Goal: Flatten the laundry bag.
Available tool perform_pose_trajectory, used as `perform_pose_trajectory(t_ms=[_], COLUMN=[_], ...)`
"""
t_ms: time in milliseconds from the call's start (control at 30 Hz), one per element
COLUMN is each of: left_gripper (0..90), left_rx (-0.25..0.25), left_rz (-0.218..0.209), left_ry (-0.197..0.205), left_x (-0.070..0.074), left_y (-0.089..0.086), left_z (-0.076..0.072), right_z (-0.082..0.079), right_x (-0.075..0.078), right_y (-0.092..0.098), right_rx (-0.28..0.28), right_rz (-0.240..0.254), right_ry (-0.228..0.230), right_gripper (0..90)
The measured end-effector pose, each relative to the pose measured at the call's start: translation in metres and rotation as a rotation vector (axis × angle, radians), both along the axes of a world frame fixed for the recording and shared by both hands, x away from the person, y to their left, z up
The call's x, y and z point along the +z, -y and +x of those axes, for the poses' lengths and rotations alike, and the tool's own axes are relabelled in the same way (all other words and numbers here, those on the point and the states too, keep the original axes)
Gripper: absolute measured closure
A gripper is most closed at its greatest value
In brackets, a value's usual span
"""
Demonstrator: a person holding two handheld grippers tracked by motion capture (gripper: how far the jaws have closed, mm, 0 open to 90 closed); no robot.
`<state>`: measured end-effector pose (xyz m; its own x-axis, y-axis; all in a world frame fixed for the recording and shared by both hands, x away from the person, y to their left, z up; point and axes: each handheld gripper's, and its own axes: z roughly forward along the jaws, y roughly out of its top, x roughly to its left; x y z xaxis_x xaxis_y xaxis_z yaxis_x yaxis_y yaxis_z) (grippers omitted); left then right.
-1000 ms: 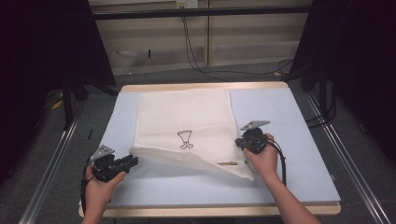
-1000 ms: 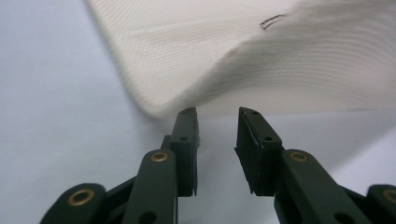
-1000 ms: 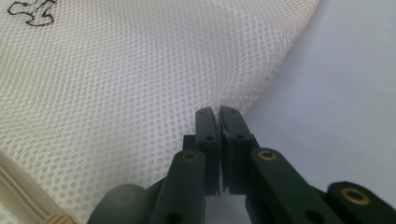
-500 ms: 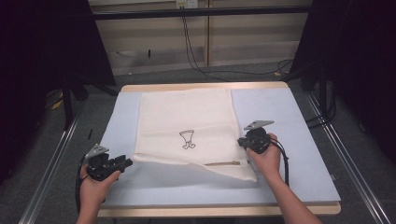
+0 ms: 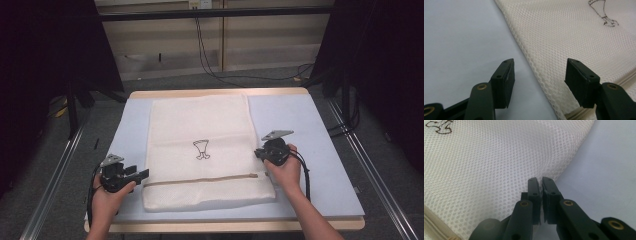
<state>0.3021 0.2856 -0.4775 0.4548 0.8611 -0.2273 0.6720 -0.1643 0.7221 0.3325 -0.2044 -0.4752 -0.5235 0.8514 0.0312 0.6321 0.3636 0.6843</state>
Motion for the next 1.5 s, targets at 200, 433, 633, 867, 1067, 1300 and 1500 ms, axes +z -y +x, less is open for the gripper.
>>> perform_pose_trajectory(t_ms=[200,433,633,867,1067,1300,1500], left_gripper=[48.1,67.7,82.6,85.9,86.0,86.7,86.8], left_rx=[-0.023,-0.032,-0.014,-0.049,-0.068,-0.079,-0.090], left_rz=[0.051,0.141,0.074,0.094,0.087,0.038,0.048], left_ry=[-0.028,-0.036,-0.064,-0.057,-0.066,-0.082,-0.083], left_x=[-0.001,0.003,0.002,0.004,0.005,0.009,0.013], left_y=[0.012,0.027,0.028,0.037,0.043,0.038,0.036], left_z=[0.004,0.006,0.011,0.016,0.021,0.017,0.011], right_z=[-0.002,-0.007,-0.012,-0.019,-0.023,-0.026,-0.027], right_x=[-0.001,0.000,0.001,0.002,0.002,0.002,0.002], right_y=[0.000,0.001,0.005,0.013,0.023,0.028,0.027], right_rx=[-0.002,-0.007,-0.005,-0.024,-0.044,-0.052,-0.047], right_rz=[0.002,0.010,0.022,0.038,0.047,0.048,0.042], right_ry=[-0.002,-0.010,-0.020,-0.024,-0.017,-0.016,-0.019], right_gripper=[85.5,85.5,85.5,85.5,85.5,85.2,85.2])
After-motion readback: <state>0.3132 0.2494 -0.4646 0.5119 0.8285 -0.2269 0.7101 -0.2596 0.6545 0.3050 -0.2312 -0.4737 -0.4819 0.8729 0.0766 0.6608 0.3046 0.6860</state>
